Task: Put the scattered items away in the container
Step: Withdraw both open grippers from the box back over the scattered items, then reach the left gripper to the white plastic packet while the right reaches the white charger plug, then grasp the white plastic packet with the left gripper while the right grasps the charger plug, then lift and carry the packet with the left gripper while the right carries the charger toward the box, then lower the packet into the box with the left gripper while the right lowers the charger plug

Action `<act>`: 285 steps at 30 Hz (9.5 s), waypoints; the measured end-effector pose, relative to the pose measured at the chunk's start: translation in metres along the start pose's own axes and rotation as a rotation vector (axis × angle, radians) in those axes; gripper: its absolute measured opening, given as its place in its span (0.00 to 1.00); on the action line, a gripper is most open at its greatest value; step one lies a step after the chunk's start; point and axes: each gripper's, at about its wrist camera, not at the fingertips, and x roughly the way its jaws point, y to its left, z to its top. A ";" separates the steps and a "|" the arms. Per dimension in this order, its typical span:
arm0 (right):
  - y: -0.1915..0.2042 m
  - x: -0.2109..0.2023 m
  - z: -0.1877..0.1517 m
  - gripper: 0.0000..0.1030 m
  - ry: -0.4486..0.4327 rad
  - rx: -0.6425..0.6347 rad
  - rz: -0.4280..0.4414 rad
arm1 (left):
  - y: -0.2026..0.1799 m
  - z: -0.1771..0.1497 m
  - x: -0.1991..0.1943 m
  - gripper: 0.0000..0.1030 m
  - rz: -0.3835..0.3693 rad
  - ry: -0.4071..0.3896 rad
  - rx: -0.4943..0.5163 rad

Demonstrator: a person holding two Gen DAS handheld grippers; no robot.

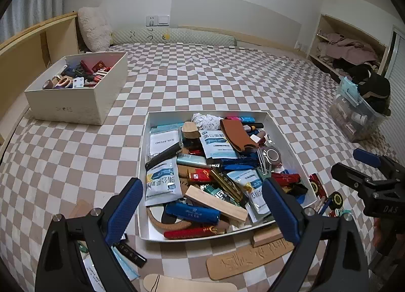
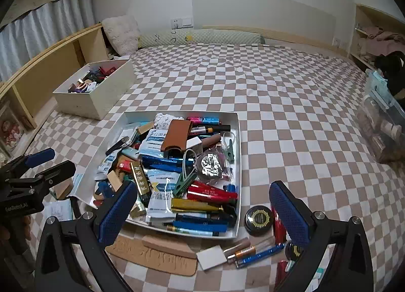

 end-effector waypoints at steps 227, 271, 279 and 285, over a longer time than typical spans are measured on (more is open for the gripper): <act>0.008 -0.018 -0.190 0.61 0.220 0.106 0.234 | 0.107 -0.160 -0.071 0.50 0.053 0.044 -0.164; 0.007 0.017 -0.100 0.61 0.126 0.112 0.275 | 0.044 -0.060 0.008 0.49 -0.137 0.020 -0.075; 0.010 0.033 -0.069 0.61 0.105 0.104 0.278 | 0.052 -0.019 0.043 0.49 -0.153 0.031 -0.071; 0.006 0.045 -0.055 0.61 0.096 0.122 0.274 | 0.058 0.002 0.069 0.50 -0.143 0.048 -0.061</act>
